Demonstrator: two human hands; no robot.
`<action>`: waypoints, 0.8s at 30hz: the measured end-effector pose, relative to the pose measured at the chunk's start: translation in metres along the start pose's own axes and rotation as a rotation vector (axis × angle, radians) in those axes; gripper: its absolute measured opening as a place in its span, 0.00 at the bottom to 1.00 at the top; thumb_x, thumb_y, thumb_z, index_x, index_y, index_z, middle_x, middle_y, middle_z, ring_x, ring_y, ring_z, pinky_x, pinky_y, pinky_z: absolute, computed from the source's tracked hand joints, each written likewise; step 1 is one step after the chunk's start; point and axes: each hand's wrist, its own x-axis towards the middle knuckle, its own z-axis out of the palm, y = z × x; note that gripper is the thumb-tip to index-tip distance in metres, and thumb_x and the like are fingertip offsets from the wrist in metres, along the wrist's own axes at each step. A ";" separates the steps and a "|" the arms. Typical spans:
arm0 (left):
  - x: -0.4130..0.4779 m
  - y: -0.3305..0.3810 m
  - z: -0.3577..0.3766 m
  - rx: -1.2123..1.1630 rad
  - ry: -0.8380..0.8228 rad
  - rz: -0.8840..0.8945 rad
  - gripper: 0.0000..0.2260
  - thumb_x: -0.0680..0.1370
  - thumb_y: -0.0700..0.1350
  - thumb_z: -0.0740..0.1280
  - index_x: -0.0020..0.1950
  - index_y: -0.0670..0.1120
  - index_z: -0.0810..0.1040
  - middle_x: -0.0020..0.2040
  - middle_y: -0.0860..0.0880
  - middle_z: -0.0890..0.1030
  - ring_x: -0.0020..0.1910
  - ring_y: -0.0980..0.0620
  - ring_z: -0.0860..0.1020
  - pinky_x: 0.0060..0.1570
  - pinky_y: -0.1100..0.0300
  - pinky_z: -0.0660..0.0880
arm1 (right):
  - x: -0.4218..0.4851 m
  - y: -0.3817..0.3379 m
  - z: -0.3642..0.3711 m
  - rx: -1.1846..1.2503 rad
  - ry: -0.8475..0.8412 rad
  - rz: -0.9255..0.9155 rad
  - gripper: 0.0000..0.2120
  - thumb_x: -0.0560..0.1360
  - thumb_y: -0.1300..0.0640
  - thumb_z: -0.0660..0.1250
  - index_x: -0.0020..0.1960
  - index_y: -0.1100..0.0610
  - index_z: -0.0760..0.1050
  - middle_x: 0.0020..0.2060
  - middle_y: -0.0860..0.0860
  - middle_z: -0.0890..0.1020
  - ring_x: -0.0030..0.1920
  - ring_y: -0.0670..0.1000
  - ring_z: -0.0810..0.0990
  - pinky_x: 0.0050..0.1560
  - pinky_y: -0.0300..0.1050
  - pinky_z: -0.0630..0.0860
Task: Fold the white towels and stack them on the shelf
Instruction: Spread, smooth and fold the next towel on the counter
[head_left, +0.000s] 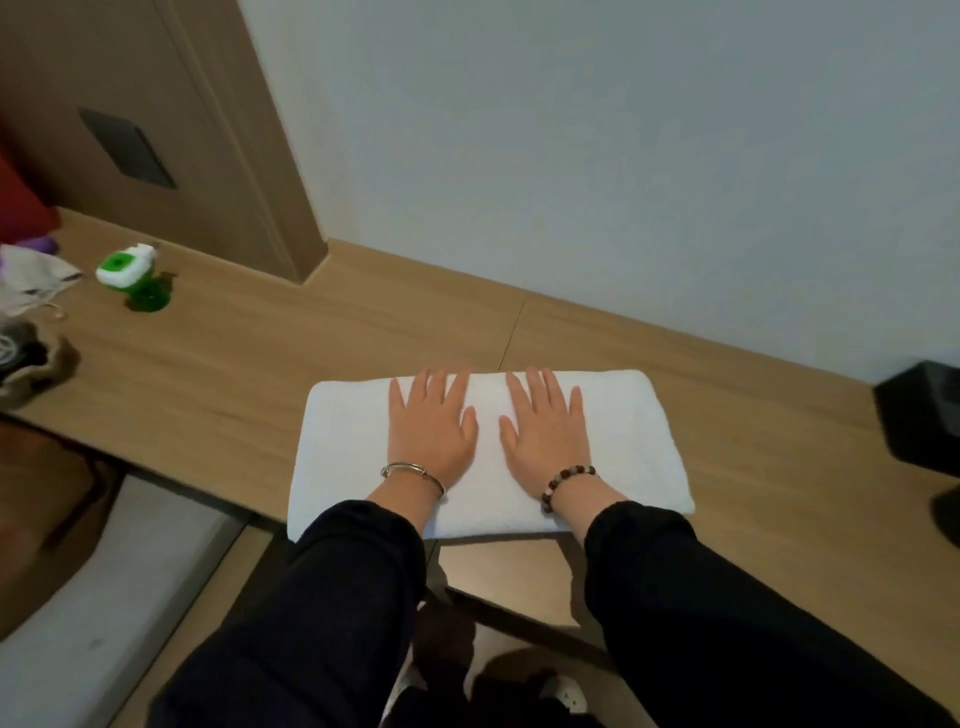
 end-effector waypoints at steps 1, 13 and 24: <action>0.002 0.000 0.000 -0.001 -0.009 -0.002 0.24 0.79 0.54 0.48 0.76 0.51 0.58 0.74 0.48 0.64 0.75 0.46 0.56 0.71 0.41 0.49 | 0.001 0.001 0.000 -0.015 -0.009 0.000 0.27 0.81 0.45 0.45 0.78 0.50 0.46 0.78 0.52 0.48 0.77 0.52 0.43 0.74 0.57 0.38; 0.005 -0.025 0.011 -0.014 -0.066 0.073 0.29 0.78 0.59 0.42 0.77 0.50 0.52 0.76 0.47 0.58 0.76 0.45 0.52 0.73 0.45 0.46 | 0.006 0.042 0.006 -0.119 0.025 0.218 0.28 0.80 0.43 0.41 0.78 0.51 0.51 0.78 0.51 0.52 0.77 0.53 0.46 0.75 0.56 0.41; -0.005 -0.056 0.013 0.018 -0.034 -0.032 0.29 0.77 0.59 0.37 0.78 0.53 0.47 0.78 0.48 0.53 0.77 0.45 0.47 0.72 0.44 0.42 | 0.006 0.054 0.007 -0.079 0.092 0.551 0.28 0.80 0.44 0.44 0.77 0.52 0.53 0.77 0.51 0.53 0.76 0.57 0.50 0.72 0.65 0.47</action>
